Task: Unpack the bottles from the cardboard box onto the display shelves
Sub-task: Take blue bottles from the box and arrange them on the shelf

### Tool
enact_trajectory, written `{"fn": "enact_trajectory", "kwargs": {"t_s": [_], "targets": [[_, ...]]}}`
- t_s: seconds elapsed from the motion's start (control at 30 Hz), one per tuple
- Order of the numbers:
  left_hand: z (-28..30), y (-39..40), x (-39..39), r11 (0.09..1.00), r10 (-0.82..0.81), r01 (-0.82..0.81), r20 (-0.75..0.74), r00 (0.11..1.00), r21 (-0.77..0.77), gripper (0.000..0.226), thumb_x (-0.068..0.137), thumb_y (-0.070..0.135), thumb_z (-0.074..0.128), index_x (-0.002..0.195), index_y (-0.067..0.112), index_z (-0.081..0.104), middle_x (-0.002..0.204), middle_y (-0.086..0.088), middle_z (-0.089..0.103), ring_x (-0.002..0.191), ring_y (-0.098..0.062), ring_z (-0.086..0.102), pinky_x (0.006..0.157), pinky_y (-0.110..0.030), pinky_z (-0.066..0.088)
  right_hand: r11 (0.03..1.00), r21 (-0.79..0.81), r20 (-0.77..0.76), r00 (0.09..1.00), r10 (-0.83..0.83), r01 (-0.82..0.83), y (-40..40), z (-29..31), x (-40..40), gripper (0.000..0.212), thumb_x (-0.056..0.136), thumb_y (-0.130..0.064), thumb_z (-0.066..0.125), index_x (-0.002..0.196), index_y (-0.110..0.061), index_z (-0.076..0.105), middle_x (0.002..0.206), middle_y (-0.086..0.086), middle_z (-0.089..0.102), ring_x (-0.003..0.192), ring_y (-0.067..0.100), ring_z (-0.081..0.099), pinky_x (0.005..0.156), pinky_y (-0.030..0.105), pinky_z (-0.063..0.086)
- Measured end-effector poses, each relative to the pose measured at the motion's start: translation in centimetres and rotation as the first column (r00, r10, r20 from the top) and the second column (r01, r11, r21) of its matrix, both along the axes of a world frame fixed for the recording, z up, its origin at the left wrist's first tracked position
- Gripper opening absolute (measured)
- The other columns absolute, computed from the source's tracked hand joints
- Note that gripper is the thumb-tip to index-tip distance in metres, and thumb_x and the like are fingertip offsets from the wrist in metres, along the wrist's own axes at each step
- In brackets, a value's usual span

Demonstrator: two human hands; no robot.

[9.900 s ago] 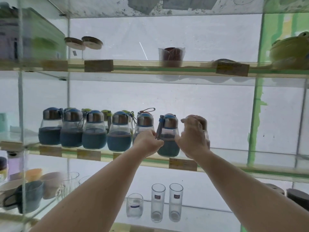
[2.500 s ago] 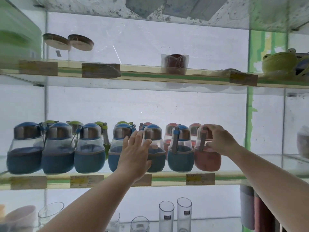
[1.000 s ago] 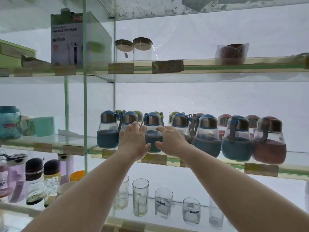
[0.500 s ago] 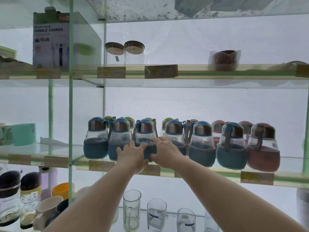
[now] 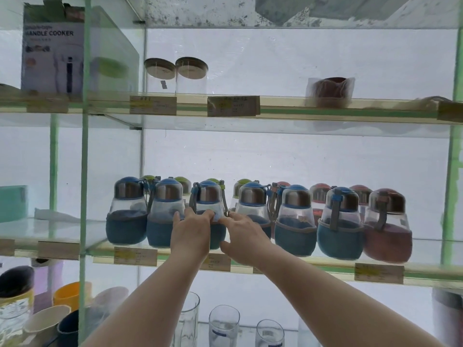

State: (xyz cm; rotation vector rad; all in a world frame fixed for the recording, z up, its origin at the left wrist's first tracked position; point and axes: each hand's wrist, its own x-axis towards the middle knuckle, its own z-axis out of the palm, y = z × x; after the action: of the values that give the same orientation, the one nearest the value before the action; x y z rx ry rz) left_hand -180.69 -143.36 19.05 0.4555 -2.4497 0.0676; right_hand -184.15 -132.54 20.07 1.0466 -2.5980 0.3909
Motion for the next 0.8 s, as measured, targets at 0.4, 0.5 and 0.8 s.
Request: {"fn": "enact_trajectory", "kwargs": {"t_s": [0.4, 0.5, 0.8], "targets": [[0.3, -0.1, -0.4, 0.973, -0.024, 0.023, 0.000, 1.000, 0.229, 0.039, 0.093, 0.019, 0.050, 0.130, 0.029, 0.045, 0.128, -0.009, 0.042, 0.118, -0.027, 0.050, 0.110, -0.054, 0.020, 0.998, 0.046, -0.025, 0.998, -0.049, 0.050, -0.8, 0.5, 0.4, 0.055, 0.093, -0.019, 0.050, 0.144, -0.021, 0.032, 0.144, 0.006, 0.038, 0.133, 0.026, 0.034, 0.107, 0.042, 0.030], [0.6, -0.1, 0.1, 0.974, -0.022, 0.026, -0.022, 1.000, 0.224, 0.044, 0.092, 0.028, 0.048, 0.135, 0.028, 0.040, 0.136, -0.009, 0.038, 0.126, -0.027, 0.041, 0.108, -0.052, 0.025, 0.999, -0.018, -0.022, 0.999, -0.032, 0.032, -1.0, 1.0, 0.9, 0.052, 0.094, -0.024, 0.050, 0.143, -0.020, 0.035, 0.140, 0.004, 0.042, 0.130, 0.024, 0.038, 0.105, 0.041, 0.032], [1.9, -1.0, 3.8, 0.988, -0.005, 0.013, -0.056, 0.998, 0.153, 0.051, 0.095, 0.033, 0.045, 0.143, 0.023, 0.032, 0.145, -0.009, 0.031, 0.133, -0.027, 0.033, 0.109, -0.049, 0.026, 0.998, -0.060, -0.045, 0.998, -0.038, 0.035, -0.6, 2.4, 3.2, 0.056, 0.092, -0.024, 0.051, 0.145, -0.019, 0.032, 0.142, 0.004, 0.040, 0.130, 0.024, 0.037, 0.104, 0.041, 0.034]]}}
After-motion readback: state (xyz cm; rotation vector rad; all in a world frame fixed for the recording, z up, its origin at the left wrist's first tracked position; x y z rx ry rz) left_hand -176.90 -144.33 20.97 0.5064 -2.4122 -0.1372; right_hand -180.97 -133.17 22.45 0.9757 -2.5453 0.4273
